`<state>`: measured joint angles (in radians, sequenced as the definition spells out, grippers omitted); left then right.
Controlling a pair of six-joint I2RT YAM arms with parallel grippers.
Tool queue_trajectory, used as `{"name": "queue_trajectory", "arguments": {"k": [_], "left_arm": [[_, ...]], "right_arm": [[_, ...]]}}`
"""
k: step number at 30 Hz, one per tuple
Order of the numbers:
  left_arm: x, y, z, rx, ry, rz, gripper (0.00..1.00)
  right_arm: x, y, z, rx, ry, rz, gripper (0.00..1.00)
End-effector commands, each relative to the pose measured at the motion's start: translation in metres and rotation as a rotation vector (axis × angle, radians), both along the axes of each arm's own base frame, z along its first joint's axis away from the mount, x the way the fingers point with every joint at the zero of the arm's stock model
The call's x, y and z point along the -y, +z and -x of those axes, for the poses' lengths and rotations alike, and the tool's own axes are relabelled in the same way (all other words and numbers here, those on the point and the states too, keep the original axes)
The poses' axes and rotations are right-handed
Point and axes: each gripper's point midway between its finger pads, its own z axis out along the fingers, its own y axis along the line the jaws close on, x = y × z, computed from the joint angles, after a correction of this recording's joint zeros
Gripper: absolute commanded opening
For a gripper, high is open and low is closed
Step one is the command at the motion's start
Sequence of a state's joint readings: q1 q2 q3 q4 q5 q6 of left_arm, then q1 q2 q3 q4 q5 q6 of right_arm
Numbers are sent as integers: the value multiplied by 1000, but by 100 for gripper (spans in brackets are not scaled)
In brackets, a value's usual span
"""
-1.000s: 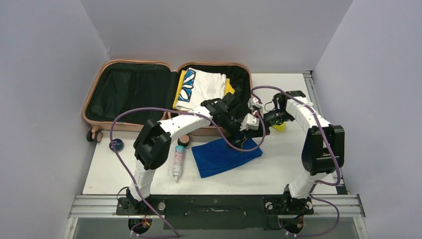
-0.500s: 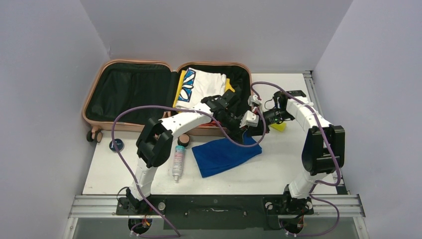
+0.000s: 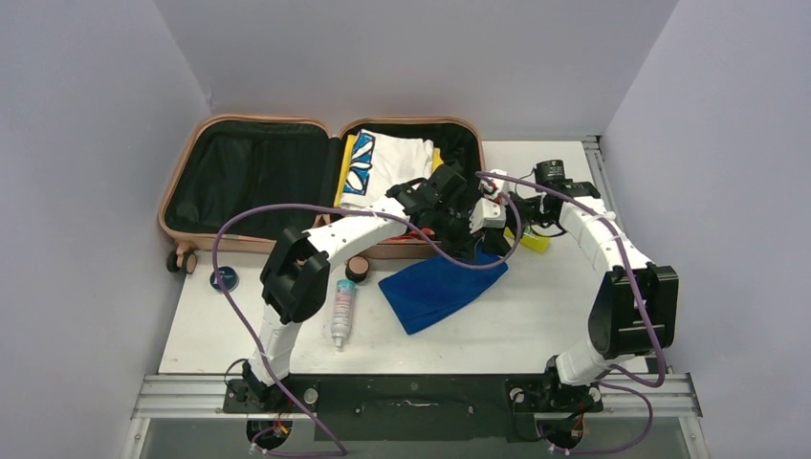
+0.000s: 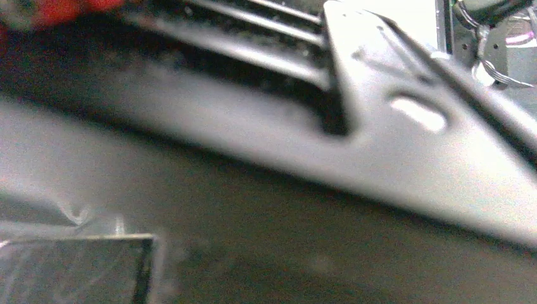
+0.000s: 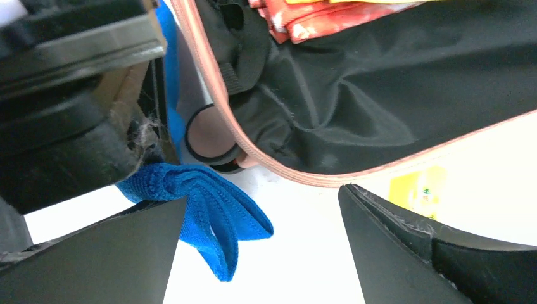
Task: Pack the luggage
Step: Pick up the clothes at the center of the board.
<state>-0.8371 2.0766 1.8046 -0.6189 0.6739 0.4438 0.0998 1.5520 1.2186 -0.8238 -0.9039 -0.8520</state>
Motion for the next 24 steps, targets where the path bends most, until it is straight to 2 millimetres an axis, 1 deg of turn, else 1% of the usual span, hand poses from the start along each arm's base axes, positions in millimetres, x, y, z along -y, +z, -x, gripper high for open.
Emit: {"name": "queue_trajectory", "arguments": {"k": [1,2,3,4,6,7,9,11,13,14,15,17,19,21,24], "left_arm": [[-51,25,-106,7,395,47,0],[-53,24,-106,9,401,44,0],[-56,23,-107,13,413,36,0],[-58,23,-106,14,410,33,0],[-63,20,-101,12,398,32,0],[-65,20,-98,15,390,31,0],[-68,16,-90,9,368,25,0],[-72,13,-80,1,339,27,0],[-73,15,-73,1,313,52,0],[-72,15,-71,1,307,61,0],[-72,16,-70,0,308,67,0],[-72,20,-74,-1,320,74,0],[-74,25,-84,-2,360,79,0],[-79,32,-99,-3,412,89,0],[-91,36,-124,-13,502,97,0]], "right_arm": [[8,46,5,67,-13,-159,99],[11,48,4,68,-23,-168,100],[16,51,0,71,-52,-178,93],[20,55,-6,69,-99,-198,90],[31,66,-15,61,-188,-266,90],[35,72,-16,62,-201,-303,90],[42,81,-12,50,-184,-359,90],[46,86,1,44,-114,-384,90],[45,84,18,46,-14,-378,90],[44,84,21,54,22,-386,90],[44,81,20,24,12,-400,90],[47,75,17,3,-8,-424,90],[52,71,13,-24,-37,-425,90],[58,72,10,-35,-64,-431,90],[64,70,6,-59,-108,-414,90]]}}
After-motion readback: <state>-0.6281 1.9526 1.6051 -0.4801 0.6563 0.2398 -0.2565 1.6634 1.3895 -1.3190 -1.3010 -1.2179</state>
